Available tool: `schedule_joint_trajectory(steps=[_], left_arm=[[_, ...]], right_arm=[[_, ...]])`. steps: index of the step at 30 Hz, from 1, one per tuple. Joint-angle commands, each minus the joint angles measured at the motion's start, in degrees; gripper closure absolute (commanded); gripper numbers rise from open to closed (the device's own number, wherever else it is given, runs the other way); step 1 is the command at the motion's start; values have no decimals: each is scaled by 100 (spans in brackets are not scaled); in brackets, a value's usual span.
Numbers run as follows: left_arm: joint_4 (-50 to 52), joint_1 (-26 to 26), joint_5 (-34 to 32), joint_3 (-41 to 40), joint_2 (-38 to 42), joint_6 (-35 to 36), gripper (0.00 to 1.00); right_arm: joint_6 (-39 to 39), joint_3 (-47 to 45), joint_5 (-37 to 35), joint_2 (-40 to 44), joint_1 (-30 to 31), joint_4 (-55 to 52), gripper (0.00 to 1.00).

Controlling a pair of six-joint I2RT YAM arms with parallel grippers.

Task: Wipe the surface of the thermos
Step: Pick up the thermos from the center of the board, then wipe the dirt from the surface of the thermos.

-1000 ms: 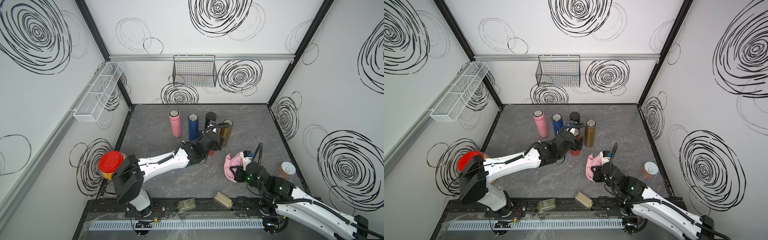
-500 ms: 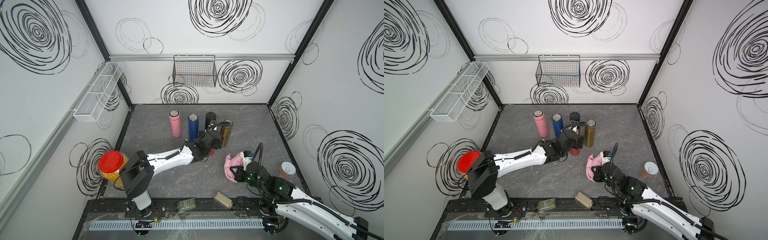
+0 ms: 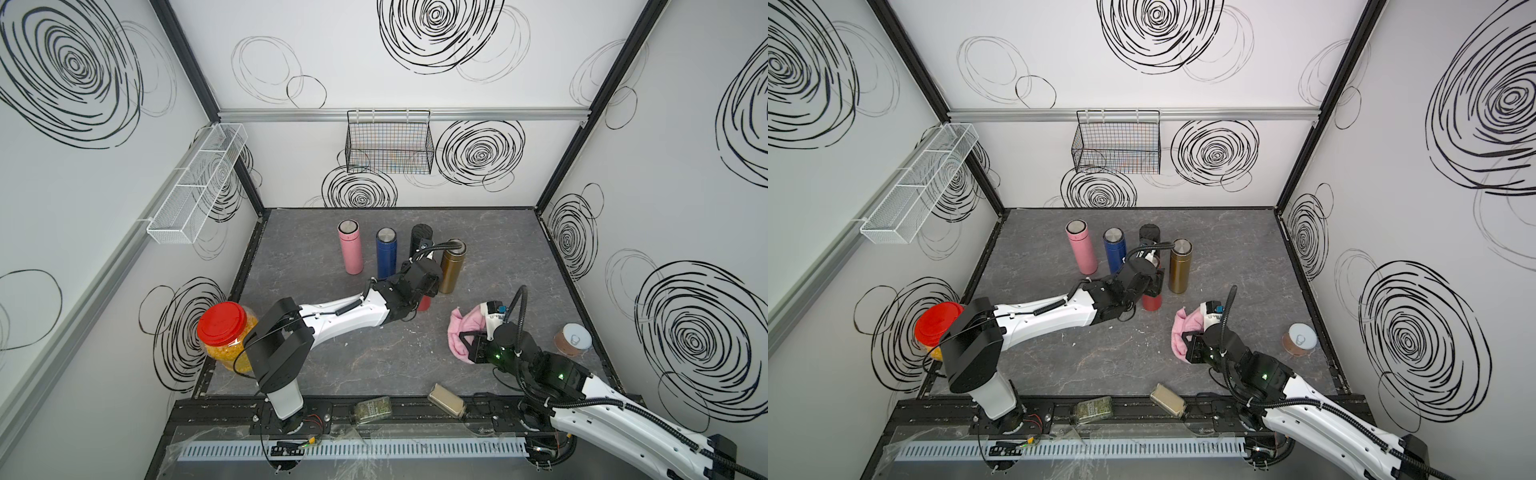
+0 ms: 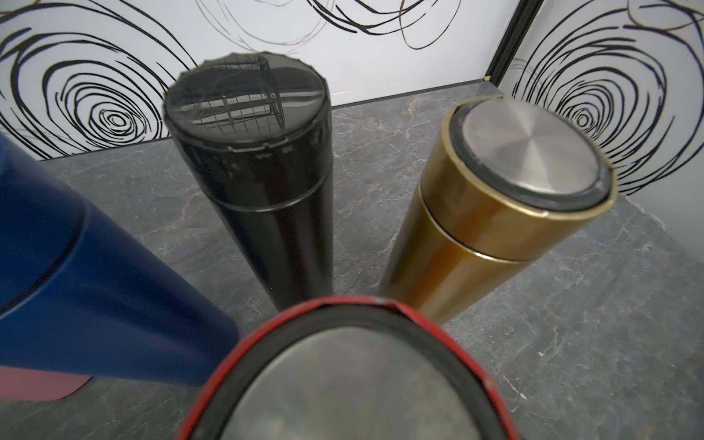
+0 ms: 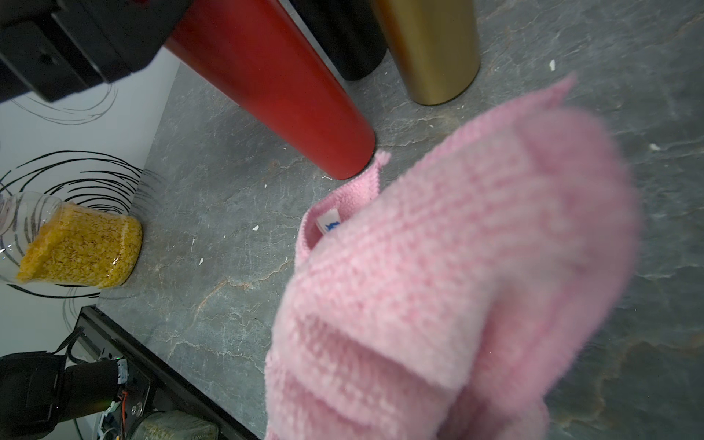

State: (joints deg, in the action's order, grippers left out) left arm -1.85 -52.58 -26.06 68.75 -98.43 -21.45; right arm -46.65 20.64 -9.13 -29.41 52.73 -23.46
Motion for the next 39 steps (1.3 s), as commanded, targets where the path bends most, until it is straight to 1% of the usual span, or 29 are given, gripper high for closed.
schedule_joint_trajectory(steps=[1, 2, 3, 4, 5, 8, 12, 18, 25, 30, 34, 36, 39], left_arm=[[-242, 29, 75, 174, -12, -26, 49], [-226, 29, 83, 169, 6, -28, 58], [-228, 21, 109, 146, 44, -19, 71], [-237, 5, 83, 103, 96, -26, 95], [-237, -19, 24, 55, 158, -26, 100], [-394, -116, -72, -246, 435, 63, 100], [-236, -197, -120, -546, 912, 34, 100], [173, -458, -452, -898, 1755, 59, 100], [352, -605, -685, -1436, 2404, -25, 100], [233, -613, -698, -1842, 2794, -52, 100], [36, -609, -705, -2200, 3033, -51, 100], [-77, -605, -703, -2363, 3113, 23, 100], [-174, -598, -746, -2544, 3196, 130, 100]], right_arm=[[-18, -40, -6, 53, -34, 156, 100], [-10, -56, 7, 41, -29, 189, 100], [-5, -59, 16, 24, -34, 231, 100], [-6, -65, 32, 6, -32, 268, 100], [-15, -60, 48, -32, -32, 301, 100], [-20, -69, 133, -189, -25, 450, 100], [48, -113, 233, -468, -30, 811, 100], [130, -16, 384, -1003, -17, 1299, 100], [164, 63, 476, -1659, -21, 1938, 100], [170, 453, 469, -2149, -20, 1894, 100], [257, 816, 600, -2489, -10, 1596, 100], [267, 897, 678, -2545, -1, 1541, 100], [206, 722, 702, -2365, -13, 1799, 100]])
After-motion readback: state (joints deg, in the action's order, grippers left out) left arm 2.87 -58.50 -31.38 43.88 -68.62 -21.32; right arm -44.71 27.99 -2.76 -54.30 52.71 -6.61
